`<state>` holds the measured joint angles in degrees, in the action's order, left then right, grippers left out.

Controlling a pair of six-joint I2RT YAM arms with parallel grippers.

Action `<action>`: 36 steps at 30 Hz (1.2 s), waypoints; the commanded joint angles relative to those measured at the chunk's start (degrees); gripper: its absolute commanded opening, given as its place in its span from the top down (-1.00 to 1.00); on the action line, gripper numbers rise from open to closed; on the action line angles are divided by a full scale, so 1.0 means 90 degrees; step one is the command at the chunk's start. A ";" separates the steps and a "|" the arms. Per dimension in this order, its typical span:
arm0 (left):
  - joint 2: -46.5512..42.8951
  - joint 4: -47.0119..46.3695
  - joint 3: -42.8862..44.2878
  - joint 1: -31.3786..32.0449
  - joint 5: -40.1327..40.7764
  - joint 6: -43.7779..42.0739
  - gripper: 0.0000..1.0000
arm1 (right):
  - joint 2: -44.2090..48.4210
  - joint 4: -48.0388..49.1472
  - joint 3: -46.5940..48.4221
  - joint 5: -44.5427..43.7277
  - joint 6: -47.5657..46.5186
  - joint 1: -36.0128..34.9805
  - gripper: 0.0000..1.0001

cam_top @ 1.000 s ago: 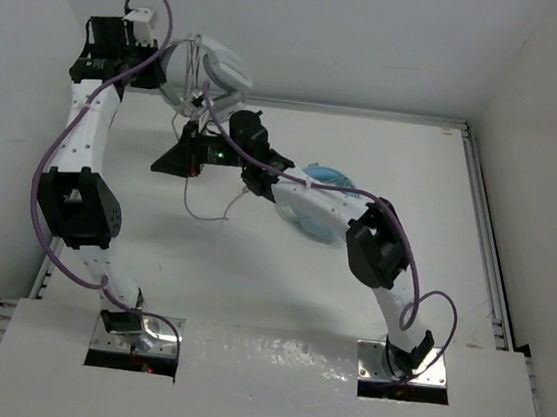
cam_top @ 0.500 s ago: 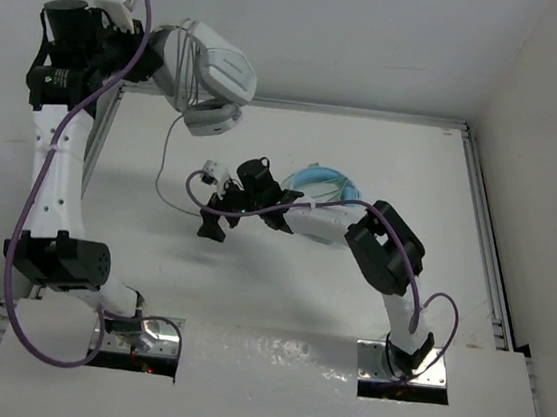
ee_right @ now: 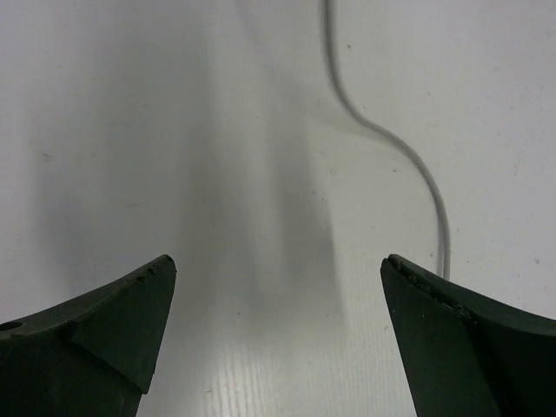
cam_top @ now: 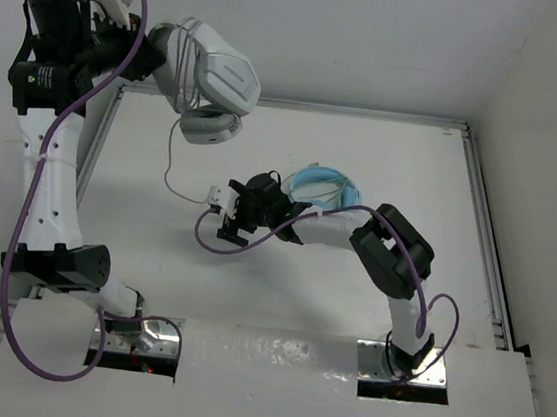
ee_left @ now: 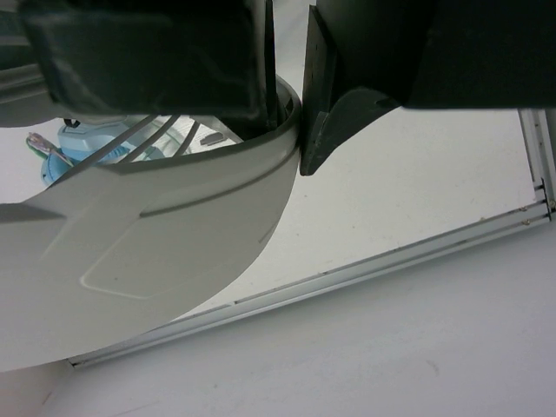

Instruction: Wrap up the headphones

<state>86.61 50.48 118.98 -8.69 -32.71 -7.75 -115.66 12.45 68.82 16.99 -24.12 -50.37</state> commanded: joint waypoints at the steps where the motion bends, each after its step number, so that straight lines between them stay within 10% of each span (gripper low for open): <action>1: -0.0063 -0.0199 0.0510 0.0028 -0.0272 0.0139 1.00 | -0.0409 0.0845 0.0602 -0.0501 -0.0036 0.0215 -0.98; 19: 0.0094 0.0094 0.0950 0.0028 -0.0711 -0.0037 1.00 | -0.2275 -0.2767 0.3856 0.1305 -0.1870 0.0021 -0.85; 22: 0.0133 0.0104 0.0950 0.0018 -0.0750 -0.0018 1.00 | -0.2335 -0.2083 0.3878 0.1324 -0.1356 -0.0067 -0.80; 25: 0.0133 0.0104 0.0892 0.0028 -0.0790 0.0011 1.00 | -0.2432 -0.1023 0.3691 0.1238 -0.0633 -0.0077 -0.16; 27: 0.0075 0.0162 0.0862 0.0018 -0.0741 -0.0085 1.00 | -0.2559 -0.1021 0.3963 0.0627 -0.0076 -0.0068 0.99; 32: -0.0091 0.0562 0.0824 0.0018 -0.0691 -0.0875 1.00 | -0.2404 -0.0857 0.3829 0.0289 0.1102 0.0584 1.00; 36: -0.0248 0.1642 0.0162 0.0037 -0.1121 -0.3405 1.00 | -0.1702 0.0742 0.2962 0.0972 0.3134 0.1522 1.00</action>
<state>87.64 58.94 122.87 -8.67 -38.30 -22.90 -137.40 7.35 99.00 23.18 -12.01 -44.21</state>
